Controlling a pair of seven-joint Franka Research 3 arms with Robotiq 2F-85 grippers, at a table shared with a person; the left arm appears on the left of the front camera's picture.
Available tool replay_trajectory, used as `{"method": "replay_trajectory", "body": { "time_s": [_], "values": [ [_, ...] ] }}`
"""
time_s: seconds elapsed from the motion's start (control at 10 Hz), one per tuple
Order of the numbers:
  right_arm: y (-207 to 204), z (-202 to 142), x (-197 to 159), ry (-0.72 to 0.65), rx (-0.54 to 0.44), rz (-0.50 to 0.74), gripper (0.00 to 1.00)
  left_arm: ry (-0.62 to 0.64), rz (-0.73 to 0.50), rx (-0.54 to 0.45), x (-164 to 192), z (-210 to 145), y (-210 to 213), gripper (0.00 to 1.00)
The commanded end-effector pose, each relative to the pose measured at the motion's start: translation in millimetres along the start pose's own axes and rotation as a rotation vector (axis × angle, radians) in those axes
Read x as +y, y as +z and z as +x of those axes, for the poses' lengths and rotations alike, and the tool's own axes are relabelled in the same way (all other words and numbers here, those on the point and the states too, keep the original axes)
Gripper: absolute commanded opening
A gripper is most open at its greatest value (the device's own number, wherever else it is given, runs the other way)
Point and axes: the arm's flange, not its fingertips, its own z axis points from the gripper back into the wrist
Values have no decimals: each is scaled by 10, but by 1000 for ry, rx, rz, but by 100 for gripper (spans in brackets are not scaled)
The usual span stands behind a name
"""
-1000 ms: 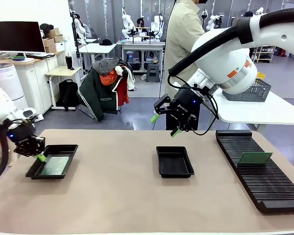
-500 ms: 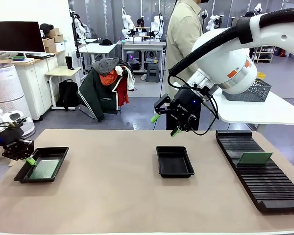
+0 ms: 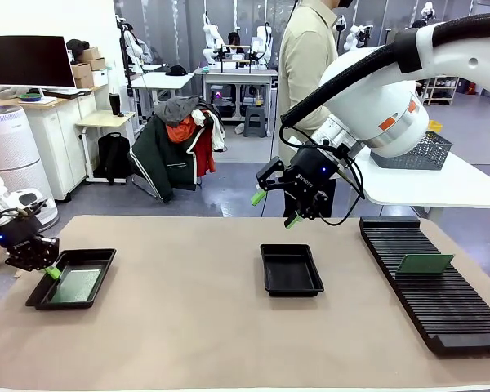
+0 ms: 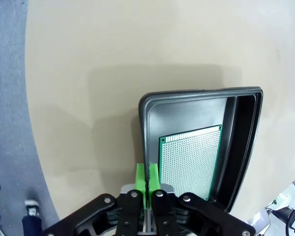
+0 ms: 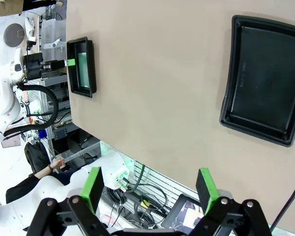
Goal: Inspect and transfer BCBs to ESD trays.
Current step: Pick up the ESD tray and place it on the left side of the table.
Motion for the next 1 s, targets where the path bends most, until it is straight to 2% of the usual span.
{"method": "replay_trajectory", "body": {
  "time_s": [0.0,0.3,0.9],
  "values": [
    [-5,22,22,-15,0,-18,100,1,-6,2,14,10,36,3],
    [-5,22,22,-15,0,-18,100,1,-6,2,14,10,36,3],
    [-5,22,22,-15,0,-18,100,7,56,37,-211,-12,212,56]
  ]
}}
